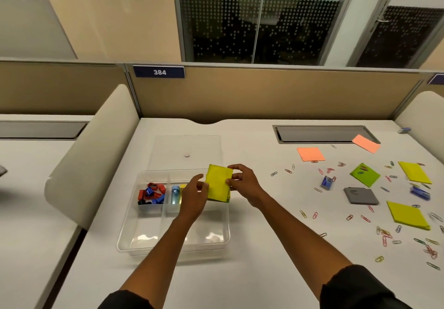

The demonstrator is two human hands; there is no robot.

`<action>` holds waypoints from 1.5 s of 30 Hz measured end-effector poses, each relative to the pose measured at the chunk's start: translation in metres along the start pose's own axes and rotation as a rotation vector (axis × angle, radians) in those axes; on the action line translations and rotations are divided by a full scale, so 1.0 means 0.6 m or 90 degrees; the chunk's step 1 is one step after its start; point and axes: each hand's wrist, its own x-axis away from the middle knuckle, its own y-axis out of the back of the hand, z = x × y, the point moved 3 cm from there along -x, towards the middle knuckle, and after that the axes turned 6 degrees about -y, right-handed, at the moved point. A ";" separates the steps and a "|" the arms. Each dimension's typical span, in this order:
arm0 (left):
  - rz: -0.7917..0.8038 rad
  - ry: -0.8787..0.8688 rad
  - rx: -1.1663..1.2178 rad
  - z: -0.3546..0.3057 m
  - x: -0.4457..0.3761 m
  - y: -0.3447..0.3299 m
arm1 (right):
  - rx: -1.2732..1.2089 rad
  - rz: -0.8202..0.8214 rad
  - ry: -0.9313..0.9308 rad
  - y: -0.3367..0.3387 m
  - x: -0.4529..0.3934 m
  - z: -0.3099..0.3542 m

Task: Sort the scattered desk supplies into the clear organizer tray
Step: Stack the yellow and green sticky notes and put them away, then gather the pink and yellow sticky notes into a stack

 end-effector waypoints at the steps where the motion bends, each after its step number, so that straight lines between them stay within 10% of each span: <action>1: -0.021 -0.032 -0.039 0.008 0.000 0.011 | 0.021 -0.016 0.004 -0.007 -0.006 0.004; 11: 0.109 -0.179 -0.464 0.066 0.003 0.051 | 0.249 -0.076 0.055 -0.067 -0.041 0.014; 30: 0.145 -0.200 -0.463 0.041 0.002 0.023 | 0.563 -0.161 0.151 -0.045 -0.025 0.000; 45: 0.229 -0.285 -0.525 -0.042 0.021 -0.148 | 0.749 -0.321 -0.021 0.157 0.079 -0.126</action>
